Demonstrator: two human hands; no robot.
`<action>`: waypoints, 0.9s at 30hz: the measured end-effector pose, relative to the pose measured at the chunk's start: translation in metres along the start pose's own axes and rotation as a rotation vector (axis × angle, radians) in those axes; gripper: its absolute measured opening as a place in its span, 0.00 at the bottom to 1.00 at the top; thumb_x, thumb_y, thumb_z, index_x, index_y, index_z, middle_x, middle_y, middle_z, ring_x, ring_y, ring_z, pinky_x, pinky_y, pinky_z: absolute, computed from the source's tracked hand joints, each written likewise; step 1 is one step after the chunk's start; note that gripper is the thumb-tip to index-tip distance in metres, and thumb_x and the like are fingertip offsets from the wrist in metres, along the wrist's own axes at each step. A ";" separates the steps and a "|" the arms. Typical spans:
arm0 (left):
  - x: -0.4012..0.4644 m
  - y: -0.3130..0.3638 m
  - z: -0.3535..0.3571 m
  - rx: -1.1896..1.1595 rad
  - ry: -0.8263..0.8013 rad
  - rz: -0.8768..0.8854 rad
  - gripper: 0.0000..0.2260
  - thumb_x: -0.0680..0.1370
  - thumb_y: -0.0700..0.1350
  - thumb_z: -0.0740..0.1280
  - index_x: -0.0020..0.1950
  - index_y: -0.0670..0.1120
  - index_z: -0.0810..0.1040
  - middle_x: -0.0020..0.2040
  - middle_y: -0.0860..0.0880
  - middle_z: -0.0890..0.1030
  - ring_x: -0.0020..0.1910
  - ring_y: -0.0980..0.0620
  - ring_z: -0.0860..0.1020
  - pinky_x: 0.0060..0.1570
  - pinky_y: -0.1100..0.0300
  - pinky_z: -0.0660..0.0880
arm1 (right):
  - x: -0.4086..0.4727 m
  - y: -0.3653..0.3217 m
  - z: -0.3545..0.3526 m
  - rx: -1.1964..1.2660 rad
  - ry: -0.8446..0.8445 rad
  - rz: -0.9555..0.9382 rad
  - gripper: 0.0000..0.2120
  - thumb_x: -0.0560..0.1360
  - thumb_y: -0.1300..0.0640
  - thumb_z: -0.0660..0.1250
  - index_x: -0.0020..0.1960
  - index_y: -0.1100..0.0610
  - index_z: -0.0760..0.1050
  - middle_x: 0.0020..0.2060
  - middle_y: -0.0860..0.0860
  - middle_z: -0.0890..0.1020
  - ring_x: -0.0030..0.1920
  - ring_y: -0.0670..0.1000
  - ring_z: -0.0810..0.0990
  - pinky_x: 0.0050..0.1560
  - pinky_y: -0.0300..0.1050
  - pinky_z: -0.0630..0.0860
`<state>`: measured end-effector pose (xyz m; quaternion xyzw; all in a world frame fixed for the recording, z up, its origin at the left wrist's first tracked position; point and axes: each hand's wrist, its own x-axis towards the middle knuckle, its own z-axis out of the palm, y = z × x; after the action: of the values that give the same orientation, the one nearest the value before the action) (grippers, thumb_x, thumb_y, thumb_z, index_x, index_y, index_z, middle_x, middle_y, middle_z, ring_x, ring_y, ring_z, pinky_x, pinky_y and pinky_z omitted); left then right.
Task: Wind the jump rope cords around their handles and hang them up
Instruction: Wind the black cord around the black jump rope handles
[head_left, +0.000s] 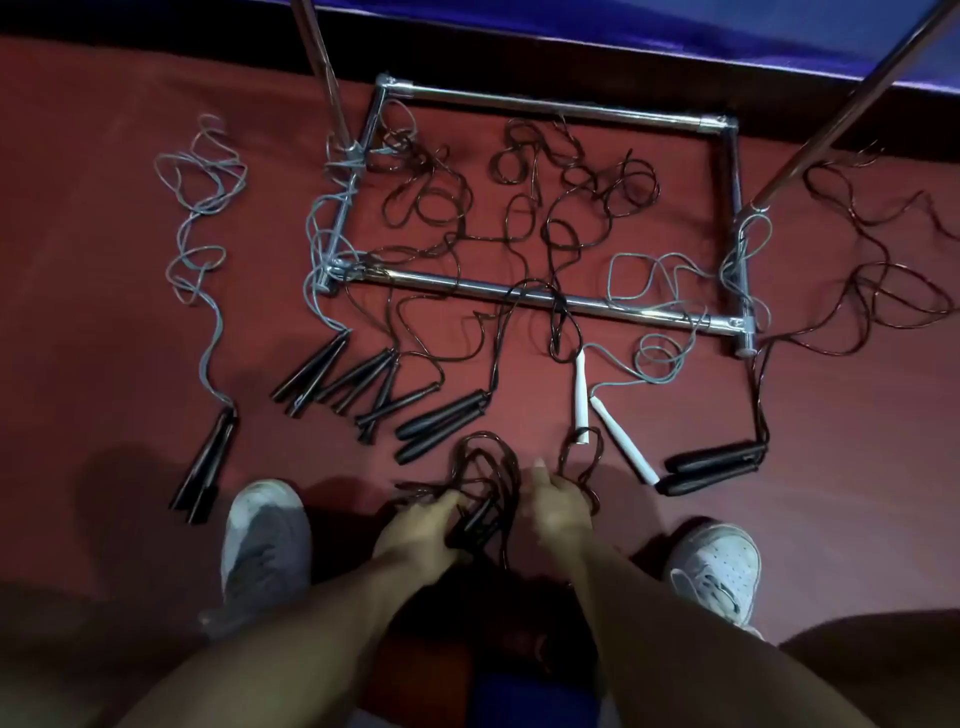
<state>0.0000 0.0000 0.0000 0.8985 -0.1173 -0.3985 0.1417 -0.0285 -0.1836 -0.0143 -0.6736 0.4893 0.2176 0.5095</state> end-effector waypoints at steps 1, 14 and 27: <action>0.002 -0.001 -0.001 0.022 -0.025 0.011 0.31 0.69 0.57 0.76 0.68 0.59 0.67 0.62 0.51 0.79 0.61 0.46 0.79 0.60 0.54 0.76 | 0.003 0.003 -0.003 0.048 0.000 -0.007 0.38 0.64 0.25 0.51 0.50 0.54 0.80 0.45 0.55 0.81 0.45 0.55 0.77 0.49 0.49 0.71; 0.003 0.016 0.005 -0.390 -0.188 -0.042 0.12 0.81 0.44 0.66 0.64 0.44 0.76 0.47 0.48 0.80 0.42 0.48 0.82 0.39 0.60 0.75 | -0.006 -0.005 -0.016 0.088 -0.014 -0.009 0.33 0.67 0.29 0.53 0.47 0.54 0.81 0.39 0.53 0.82 0.40 0.55 0.76 0.46 0.50 0.71; -0.064 0.096 -0.254 -0.234 -0.377 0.196 0.10 0.81 0.37 0.65 0.61 0.44 0.79 0.39 0.47 0.84 0.29 0.54 0.81 0.29 0.61 0.78 | -0.111 -0.160 -0.055 0.176 -0.234 -0.736 0.17 0.82 0.52 0.61 0.47 0.61 0.84 0.39 0.57 0.86 0.38 0.50 0.82 0.43 0.40 0.77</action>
<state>0.1391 -0.0277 0.2401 0.7701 -0.1815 -0.5542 0.2586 0.0531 -0.1843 0.1707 -0.7284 0.1705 0.0532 0.6615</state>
